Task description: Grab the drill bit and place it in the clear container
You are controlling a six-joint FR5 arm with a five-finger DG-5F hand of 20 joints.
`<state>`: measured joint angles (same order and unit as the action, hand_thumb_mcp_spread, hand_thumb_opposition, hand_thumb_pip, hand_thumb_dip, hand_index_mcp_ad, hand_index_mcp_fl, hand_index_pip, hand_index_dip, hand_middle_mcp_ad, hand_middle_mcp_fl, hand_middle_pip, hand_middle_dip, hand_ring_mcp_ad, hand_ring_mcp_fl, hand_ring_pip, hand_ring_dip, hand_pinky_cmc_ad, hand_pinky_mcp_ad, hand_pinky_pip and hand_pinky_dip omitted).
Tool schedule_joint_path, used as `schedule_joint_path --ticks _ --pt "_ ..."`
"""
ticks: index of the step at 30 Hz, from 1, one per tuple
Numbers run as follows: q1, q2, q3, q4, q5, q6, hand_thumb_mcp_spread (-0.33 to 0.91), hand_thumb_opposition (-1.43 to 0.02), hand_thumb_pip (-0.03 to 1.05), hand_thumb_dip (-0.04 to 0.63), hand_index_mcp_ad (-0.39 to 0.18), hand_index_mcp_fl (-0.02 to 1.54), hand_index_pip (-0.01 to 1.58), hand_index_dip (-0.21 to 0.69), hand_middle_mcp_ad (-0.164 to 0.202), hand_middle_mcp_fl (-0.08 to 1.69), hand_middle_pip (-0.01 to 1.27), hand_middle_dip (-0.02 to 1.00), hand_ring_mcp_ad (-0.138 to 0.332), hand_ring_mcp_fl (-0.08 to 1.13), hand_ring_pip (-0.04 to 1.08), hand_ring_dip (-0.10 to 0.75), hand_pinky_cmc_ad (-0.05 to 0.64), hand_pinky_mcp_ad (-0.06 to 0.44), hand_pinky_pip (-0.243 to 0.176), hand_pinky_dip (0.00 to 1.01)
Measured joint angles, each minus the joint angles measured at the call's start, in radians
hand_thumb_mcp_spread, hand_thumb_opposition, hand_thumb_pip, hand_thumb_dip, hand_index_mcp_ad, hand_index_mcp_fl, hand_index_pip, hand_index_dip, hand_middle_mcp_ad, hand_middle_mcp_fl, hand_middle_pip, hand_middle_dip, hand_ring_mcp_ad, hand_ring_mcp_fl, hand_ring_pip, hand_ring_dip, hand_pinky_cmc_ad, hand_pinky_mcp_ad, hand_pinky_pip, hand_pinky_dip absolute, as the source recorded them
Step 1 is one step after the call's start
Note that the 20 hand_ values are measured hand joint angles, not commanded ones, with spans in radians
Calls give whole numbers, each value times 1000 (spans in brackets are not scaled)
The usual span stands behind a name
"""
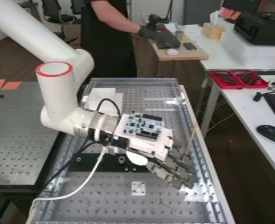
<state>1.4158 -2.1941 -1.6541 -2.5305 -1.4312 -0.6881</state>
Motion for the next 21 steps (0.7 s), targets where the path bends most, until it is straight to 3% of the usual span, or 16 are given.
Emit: schedule_joint_path --ticks 21 --pt "-5 -2 0 -1 -8 -6 506 -852 562 304 -134 319 1337 202 93 340 126 574 215 278 105 475 447 262 84 560"
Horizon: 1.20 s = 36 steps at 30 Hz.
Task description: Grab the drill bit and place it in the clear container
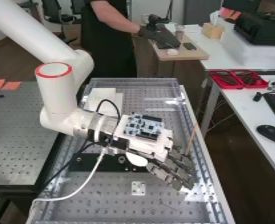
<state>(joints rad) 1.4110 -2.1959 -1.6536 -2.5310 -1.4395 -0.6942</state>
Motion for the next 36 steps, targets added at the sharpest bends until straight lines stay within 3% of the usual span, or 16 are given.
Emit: schedule_joint_path --ticks 22,27,36 --pt "0 -2 -7 8 -2 -1 508 -869 562 302 -143 387 1340 195 93 344 126 574 215 278 106 475 447 260 84 560" --pt "2 -3 -7 9 -1 -1 518 -880 562 302 -171 442 1395 187 93 344 126 574 215 278 106 475 447 258 84 560" --pt "4 -3 -5 7 1 -1 538 -901 525 302 -168 475 1424 190 93 344 126 574 215 278 103 475 443 258 84 531"
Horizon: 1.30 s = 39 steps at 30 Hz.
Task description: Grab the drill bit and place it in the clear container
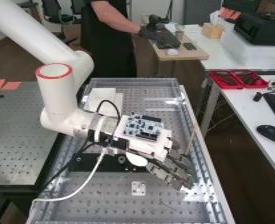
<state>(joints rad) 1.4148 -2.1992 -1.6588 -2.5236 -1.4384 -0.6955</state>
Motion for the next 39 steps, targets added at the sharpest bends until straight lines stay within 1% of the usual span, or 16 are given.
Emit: schedule_joint_path --ticks 5,8,11,13,15,16,19,20,21,24,26,28,29,30,31,39 --pt "1 0 5 -6 -2 0 539 -915 525 302 -168 475 1424 192 93 344 126 574 216 278 101 471 447 258 84 529" --pt "1 -1 8 -8 -2 0 545 -920 525 302 -168 475 1424 188 93 344 126 574 215 278 98 475 447 255 80 511" --pt "2 -2 10 -10 -5 -1 545 -918 524 302 -168 504 1421 188 93 344 126 574 215 278 98 475 447 255 84 513" --pt "2 -2 11 -10 -5 -1 546 -918 506 304 -168 538 1405 188 93 344 126 574 216 276 98 475 447 255 99 483" --pt "2 -2 10 -8 -6 -2 541 -899 489 298 -168 621 1391 192 89 370 126 574 218 278 94 475 447 253 98 454" --pt "2 -2 10 -7 -7 -2 541 -899 489 298 -168 623 1395 192 93 380 126 574 218 279 94 475 447 253 113 456" --pt "2 -1 7 1 -11 -1 545 -911 489 300 -168 656 1354 188 91 372 126 574 215 297 96 475 447 253 124 436" --pt "2 -1 6 3 -12 0 545 -913 476 300 -166 663 1340 190 91 396 126 574 215 293 93 471 447 255 126 433" --pt "2 0 4 7 -13 1 593 -902 429 300 -166 681 1328 187 91 414 126 574 215 293 96 475 445 253 131 422" --pt "2 4 1 11 -15 5 613 -913 422 300 -166 691 1300 173 94 412 126 574 220 293 93 471 445 253 131 407" --pt "2 8 0 14 -17 7 609 -909 421 300 -166 707 1302 171 91 412 126 574 204 293 96 471 445 255 131 407" --pt "1 11 0 16 -18 9 609 -909 421 297 -169 721 1299 166 91 412 126 574 202 314 96 471 445 253 131 407" --pt "0 11 0 16 -18 10 609 -911 421 300 -169 721 1297 166 91 414 126 574 201 314 93 471 445 255 131 393" --pt "-1 12 0 17 -18 10 609 -911 421 300 -169 724 1299 166 91 414 126 574 188 311 96 471 445 255 131 377" --pt "-1 13 0 18 -19 11 609 -911 421 300 -169 730 1300 166 91 412 129 574 183 330 96 471 445 255 131 375" --pt "-3 19 1 14 -19 11 609 -916 421 297 -169 740 1281 166 89 412 129 572 188 328 93 471 445 253 131 374"
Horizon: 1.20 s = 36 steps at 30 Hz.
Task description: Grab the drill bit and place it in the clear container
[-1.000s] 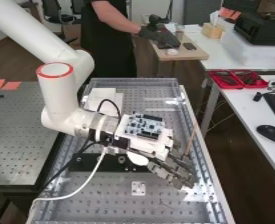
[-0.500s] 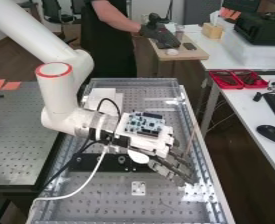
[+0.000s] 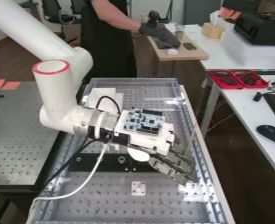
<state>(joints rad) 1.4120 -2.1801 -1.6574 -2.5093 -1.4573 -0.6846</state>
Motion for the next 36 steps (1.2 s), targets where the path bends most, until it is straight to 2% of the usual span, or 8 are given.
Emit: schedule_joint_path --ticks 8,14,26,36 --pt "0 21 -2 -4 4 -2 609 -916 421 297 -169 740 1281 166 89 412 129 572 188 328 94 471 445 255 131 377" --pt "1 66 -14 -15 9 -6 613 -915 421 300 -169 740 1283 166 89 428 129 574 188 328 94 471 447 255 131 374" --pt "30 218 -76 -34 36 -27 611 -937 419 297 -166 777 1232 169 93 450 126 574 185 328 94 471 443 253 131 377" --pt "117 338 -145 -25 78 -51 611 -948 419 297 -166 810 1182 188 93 457 129 574 185 328 94 471 447 253 127 377"
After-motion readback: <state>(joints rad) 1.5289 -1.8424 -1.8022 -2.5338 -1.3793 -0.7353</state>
